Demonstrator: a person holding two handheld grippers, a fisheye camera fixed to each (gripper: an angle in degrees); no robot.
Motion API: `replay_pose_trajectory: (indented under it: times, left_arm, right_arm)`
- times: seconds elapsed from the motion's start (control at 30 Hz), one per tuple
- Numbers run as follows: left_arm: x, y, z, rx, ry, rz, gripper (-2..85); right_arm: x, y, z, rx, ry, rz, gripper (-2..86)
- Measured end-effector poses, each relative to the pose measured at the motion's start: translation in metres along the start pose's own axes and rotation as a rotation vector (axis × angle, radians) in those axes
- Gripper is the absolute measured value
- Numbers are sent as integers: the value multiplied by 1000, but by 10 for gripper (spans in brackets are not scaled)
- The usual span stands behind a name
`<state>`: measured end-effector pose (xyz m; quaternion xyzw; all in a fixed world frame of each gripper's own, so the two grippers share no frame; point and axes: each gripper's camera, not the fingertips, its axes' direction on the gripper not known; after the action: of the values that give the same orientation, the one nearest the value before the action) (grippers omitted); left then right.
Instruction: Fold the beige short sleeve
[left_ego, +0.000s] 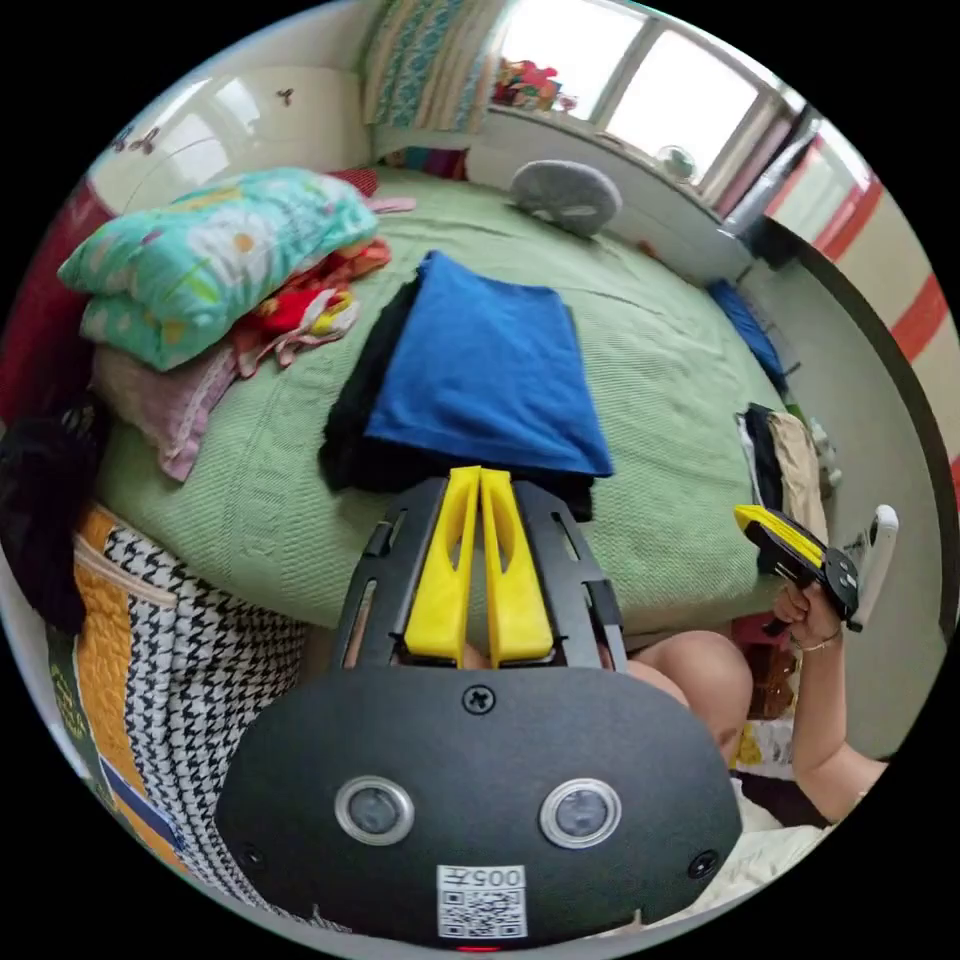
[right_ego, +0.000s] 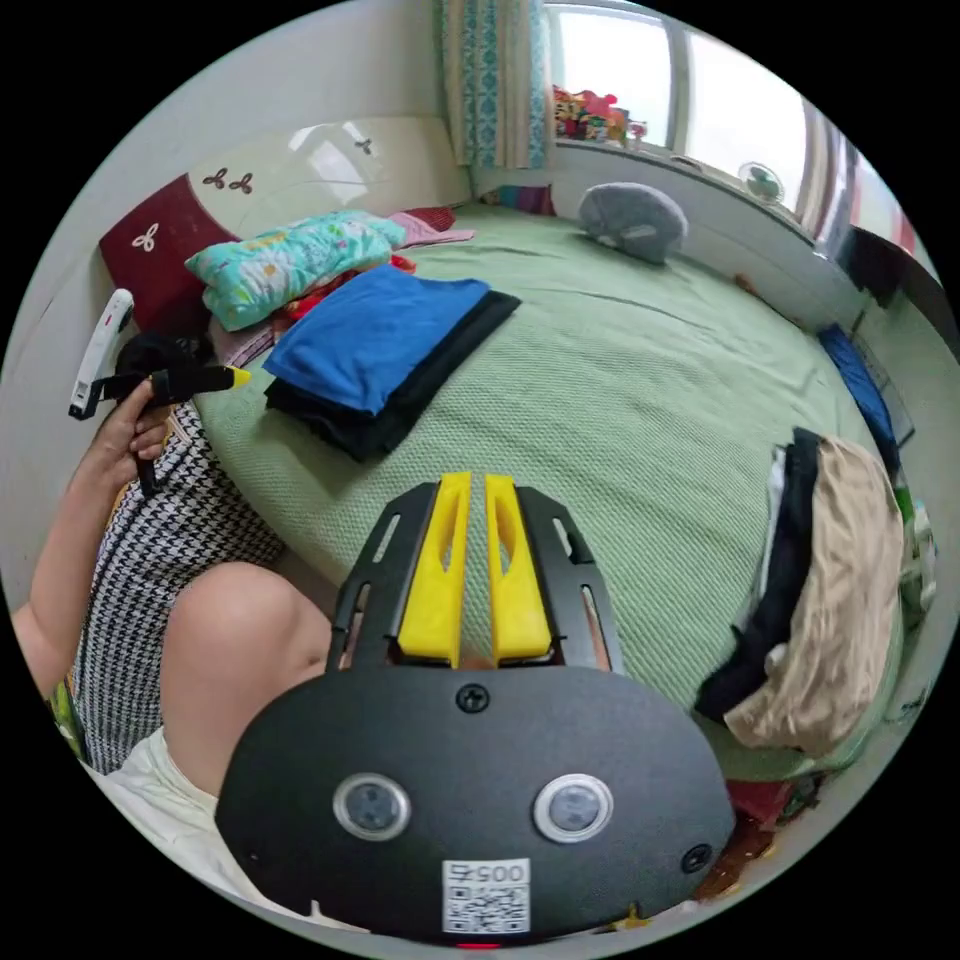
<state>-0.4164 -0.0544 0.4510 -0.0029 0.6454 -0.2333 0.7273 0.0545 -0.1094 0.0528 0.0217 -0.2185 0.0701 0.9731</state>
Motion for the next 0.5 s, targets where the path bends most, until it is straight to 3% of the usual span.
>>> replay_pose_trajectory:
  times: [0.27,0.5]
  left_arm:
    - [166,-10,64,15,131,276,0]
    - [239,9,161,-78,139,329,-5]
  right_arm:
    - [111,63,-83,75,273,232,89]
    - [192,81,-82,-86,366,412,89]
